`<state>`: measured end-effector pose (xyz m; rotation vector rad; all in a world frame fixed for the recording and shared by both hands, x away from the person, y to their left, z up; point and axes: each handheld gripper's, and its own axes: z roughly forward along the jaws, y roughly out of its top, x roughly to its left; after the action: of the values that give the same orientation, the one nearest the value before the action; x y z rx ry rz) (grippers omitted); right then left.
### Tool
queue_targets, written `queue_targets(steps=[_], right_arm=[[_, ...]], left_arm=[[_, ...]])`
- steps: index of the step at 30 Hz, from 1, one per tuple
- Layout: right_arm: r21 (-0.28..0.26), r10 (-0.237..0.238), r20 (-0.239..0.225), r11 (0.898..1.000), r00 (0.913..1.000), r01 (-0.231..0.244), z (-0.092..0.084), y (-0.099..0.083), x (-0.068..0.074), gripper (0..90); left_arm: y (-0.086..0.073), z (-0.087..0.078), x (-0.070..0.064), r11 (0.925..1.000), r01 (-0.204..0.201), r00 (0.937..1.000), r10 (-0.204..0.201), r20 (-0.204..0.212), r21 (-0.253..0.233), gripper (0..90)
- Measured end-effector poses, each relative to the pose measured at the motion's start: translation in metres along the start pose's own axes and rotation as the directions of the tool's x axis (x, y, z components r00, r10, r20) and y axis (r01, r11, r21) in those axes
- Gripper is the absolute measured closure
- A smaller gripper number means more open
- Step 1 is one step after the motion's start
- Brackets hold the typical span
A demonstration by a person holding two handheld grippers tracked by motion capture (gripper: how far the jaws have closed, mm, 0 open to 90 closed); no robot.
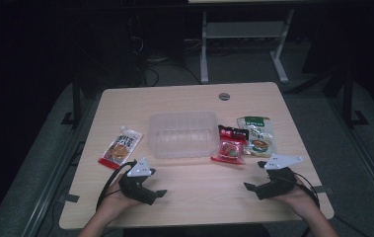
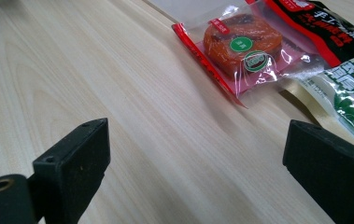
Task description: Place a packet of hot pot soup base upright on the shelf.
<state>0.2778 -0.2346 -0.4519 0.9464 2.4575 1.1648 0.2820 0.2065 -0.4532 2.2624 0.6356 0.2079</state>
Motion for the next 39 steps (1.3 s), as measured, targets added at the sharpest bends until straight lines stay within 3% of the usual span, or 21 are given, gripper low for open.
queue_targets(steps=[6, 10, 13, 16, 17, 19, 20, 21, 23, 28, 31, 39], right_arm=[[0.004, -0.005, -0.012, 1.000, 0.9999, 0.005, -0.001, 0.002, -0.001, 8.0], [0.010, -0.003, -0.020, 1.000, 0.9998, 0.004, -0.003, 0.010, -0.003, 15.6], [-0.001, -0.006, -0.003, 1.000, 1.0000, 0.006, -0.004, 0.020, -0.008, 25.9], [-0.007, 0.027, 0.027, 1.000, 0.9993, -0.027, -0.005, 0.027, -0.016, 38.2], [-0.007, 0.027, 0.027, 1.000, 0.9993, -0.027, -0.005, 0.027, -0.016, 38.2], [-0.013, 0.043, 0.026, 0.999, 0.9988, -0.042, -0.006, 0.032, -0.021, 48.9], [-0.020, 0.051, 0.018, 0.998, 0.9985, -0.051, -0.008, 0.038, -0.025, 58.7], [-0.020, 0.051, 0.018, 0.998, 0.9985, -0.051, -0.008, 0.038, -0.025, 58.7], [-0.033, 0.069, 0.023, 0.997, 0.9973, -0.068, -0.006, 0.044, -0.030, 66.9], [-0.031, 0.068, 0.010, 0.997, 0.9976, -0.068, 0.009, 0.058, -0.047, 88.3], [-0.028, 0.060, 0.010, 0.998, 0.9982, -0.059, 0.015, 0.064, -0.050, 89.9], [-0.008, 0.056, 0.007, 0.998, 0.9984, -0.056, 0.051, 0.085, -0.065, 90.0]], left_arm=[[0.003, -0.002, 0.000, 1.0000, 0.003, 1.0000, -0.003, 0.004, -0.001, 14.1], [0.004, -0.005, 0.001, 0.9998, 0.017, 0.9998, -0.017, -0.007, -0.014, 14.1], [0.007, -0.007, 0.001, 0.9992, 0.029, 0.9996, -0.029, 0.000, -0.027, 14.1], [0.012, -0.005, 0.002, 0.9989, 0.022, 0.9998, -0.022, 0.002, -0.042, 14.1], [0.012, -0.005, 0.002, 0.9989, 0.022, 0.9998, -0.022, 0.002, -0.042, 14.1], [0.013, -0.003, 0.004, 0.9990, 0.018, 0.9998, -0.018, 0.003, -0.042, 14.1], [0.013, -0.002, 0.004, 0.9987, 0.023, 0.9997, -0.023, 0.008, -0.045, 14.1], [0.013, -0.002, 0.003, 0.9987, 0.023, 0.9997, -0.023, 0.009, -0.046, 14.1], [0.014, -0.002, 0.002, 0.9990, 0.016, 0.9998, -0.016, 0.012, -0.043, 14.1], [0.013, -0.001, -0.001, 0.9992, 0.014, 0.9997, -0.014, 0.019, -0.037, 14.1], [0.012, -0.002, -0.002, 0.9993, 0.017, 0.9997, -0.016, 0.019, -0.032, 14.1], [0.005, -0.007, -0.006, 0.9991, 0.030, 0.9995, -0.029, 0.013, -0.031, 14.1]])
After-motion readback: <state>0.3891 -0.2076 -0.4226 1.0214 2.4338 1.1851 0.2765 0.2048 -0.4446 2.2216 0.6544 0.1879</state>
